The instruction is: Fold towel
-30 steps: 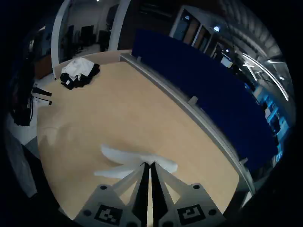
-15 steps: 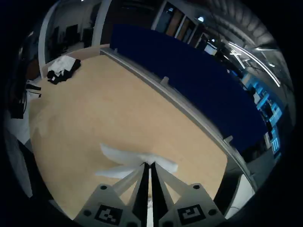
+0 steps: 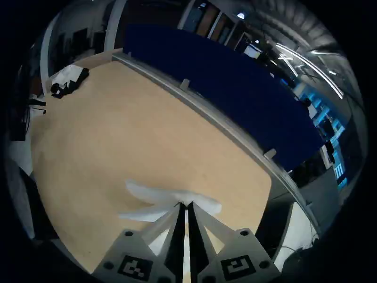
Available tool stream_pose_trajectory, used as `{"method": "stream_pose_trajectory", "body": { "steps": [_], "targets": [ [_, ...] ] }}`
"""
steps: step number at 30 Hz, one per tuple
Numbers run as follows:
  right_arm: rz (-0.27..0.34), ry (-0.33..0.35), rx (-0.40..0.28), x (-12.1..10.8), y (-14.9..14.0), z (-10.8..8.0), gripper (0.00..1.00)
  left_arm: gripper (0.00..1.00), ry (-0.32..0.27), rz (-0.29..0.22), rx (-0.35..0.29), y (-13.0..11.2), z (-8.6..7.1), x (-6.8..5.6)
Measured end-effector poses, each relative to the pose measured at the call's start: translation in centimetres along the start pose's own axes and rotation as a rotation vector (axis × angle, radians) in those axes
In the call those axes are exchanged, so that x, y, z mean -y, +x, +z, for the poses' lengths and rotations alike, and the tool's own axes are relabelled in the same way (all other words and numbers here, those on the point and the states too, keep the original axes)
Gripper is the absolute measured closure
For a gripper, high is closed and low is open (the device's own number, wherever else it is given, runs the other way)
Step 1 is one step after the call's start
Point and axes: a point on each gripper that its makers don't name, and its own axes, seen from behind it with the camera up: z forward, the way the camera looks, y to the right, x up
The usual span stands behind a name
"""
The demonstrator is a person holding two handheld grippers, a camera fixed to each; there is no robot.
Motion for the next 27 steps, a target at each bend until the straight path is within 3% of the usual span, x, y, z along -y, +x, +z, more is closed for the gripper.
{"method": "stream_pose_trajectory", "body": {
  "steps": [8, 17, 27],
  "targets": [
    [0.016, -0.005, 0.013, -1.0, -2.0, -0.4, 0.96, 0.21, -0.020, 0.020, 0.000, 0.7, 0.2, -1.9],
    [0.032, -0.021, 0.040, -0.9, -4.7, -1.7, 0.96, 0.21, -0.034, 0.031, -0.001, 0.9, 0.2, -2.8],
    [0.095, -0.050, 0.113, -0.3, -11.6, -3.7, 0.97, 0.21, -0.048, 0.048, -0.002, 0.5, -0.2, -3.3]
  ]
}}
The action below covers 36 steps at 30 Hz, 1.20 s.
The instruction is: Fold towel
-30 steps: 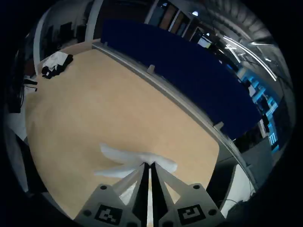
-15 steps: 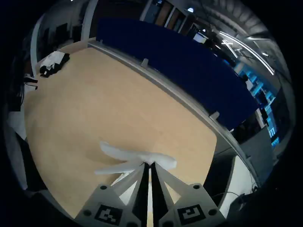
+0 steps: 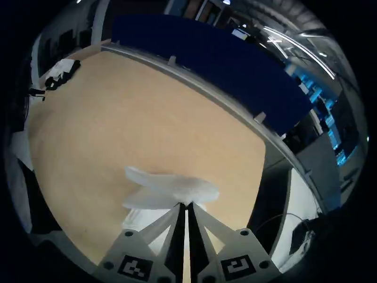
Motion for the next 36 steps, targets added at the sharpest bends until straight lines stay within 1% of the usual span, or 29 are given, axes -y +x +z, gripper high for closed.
{"method": "stream_pose_trajectory", "body": {
  "steps": [6, 15, 20, 24, 30, 33, 36],
  "targets": [
    [0.062, -0.010, 0.055, 0.4, -5.3, 0.5, 0.97, 0.21, -0.003, 0.009, 0.006, -0.6, -0.3, -0.2],
    [0.179, -0.026, 0.112, 0.9, -11.4, 2.5, 0.96, 0.21, 0.000, 0.025, 0.012, -1.2, -0.9, -0.2],
    [0.238, -0.047, 0.141, 0.8, -13.8, 3.7, 0.97, 0.21, 0.007, 0.031, 0.021, -1.6, -1.2, -0.2],
    [0.282, -0.052, 0.170, 1.3, -15.5, 5.0, 0.97, 0.21, 0.014, 0.033, 0.031, -2.2, -1.4, -0.1],
    [0.326, -0.060, 0.201, 2.1, -17.2, 7.0, 0.96, 0.21, 0.025, 0.037, 0.047, -3.0, -1.7, 0.2],
    [0.347, -0.079, 0.219, 2.2, -17.9, 7.8, 0.96, 0.21, 0.028, 0.040, 0.051, -3.2, -1.8, 0.2],
    [0.369, -0.090, 0.222, 2.2, -18.1, 8.5, 0.96, 0.21, 0.030, 0.044, 0.053, -3.2, -1.8, 0.3]
  ]
}}
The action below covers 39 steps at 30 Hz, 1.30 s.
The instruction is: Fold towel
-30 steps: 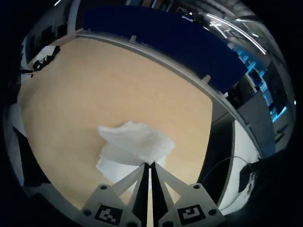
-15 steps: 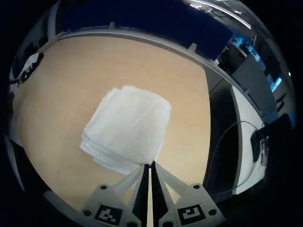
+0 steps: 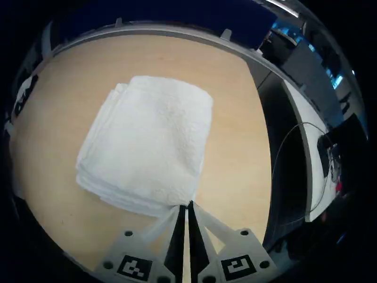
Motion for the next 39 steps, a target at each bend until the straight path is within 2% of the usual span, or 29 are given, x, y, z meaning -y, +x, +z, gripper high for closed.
{"method": "stream_pose_trajectory", "body": {
  "steps": [10, 14, 19, 30, 32, 39],
  "targets": [
    [0.014, -0.015, -0.020, -0.2, 0.4, -0.5, 0.93, 0.21, -0.007, 0.004, 0.001, 0.2, 0.3, -0.1],
    [0.020, -0.023, -0.029, -0.3, 0.4, -1.1, 0.88, 0.21, -0.013, 0.002, 0.000, 0.4, 0.4, -0.2],
    [0.023, -0.039, -0.035, -0.7, 0.3, -1.7, 0.75, 0.21, -0.020, 0.007, -0.003, 0.6, 0.5, -0.4],
    [-0.017, -0.063, -0.061, -0.8, 1.2, -2.9, 0.20, 0.21, -0.034, 0.009, -0.005, 0.8, 0.7, -0.7],
    [-0.023, -0.057, -0.068, -0.5, 1.5, -3.1, 0.17, 0.21, -0.035, 0.010, -0.006, 0.8, 0.6, -0.6],
    [-0.037, -0.024, -0.091, 1.1, 3.1, -3.3, 0.17, 0.21, -0.033, 0.004, -0.008, 0.8, 0.4, -0.2]
  ]
}}
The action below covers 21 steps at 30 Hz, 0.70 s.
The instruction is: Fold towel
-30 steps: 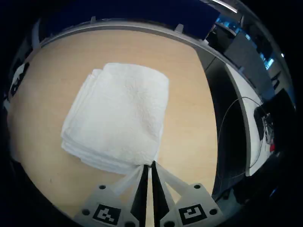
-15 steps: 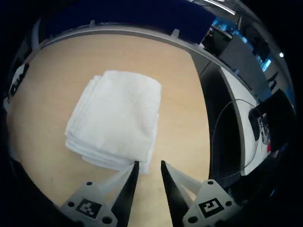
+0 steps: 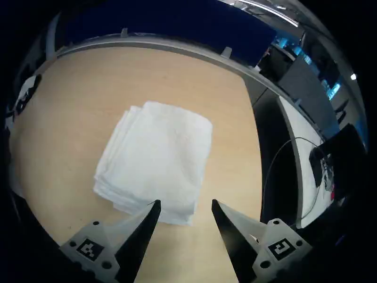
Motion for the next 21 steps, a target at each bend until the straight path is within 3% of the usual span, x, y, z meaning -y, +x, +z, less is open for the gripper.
{"method": "stream_pose_trajectory", "body": {
  "steps": [11, 21],
  "targets": [
    [-0.017, 0.078, -0.031, 4.1, 2.6, 1.1, 0.17, 0.21, 0.016, -0.011, 0.002, -0.6, -0.3, 0.9],
    [-0.022, 0.107, 0.005, 5.6, 0.8, 2.7, 0.17, 0.21, 0.030, -0.014, 0.009, -1.0, -0.4, 1.5]
  ]
}}
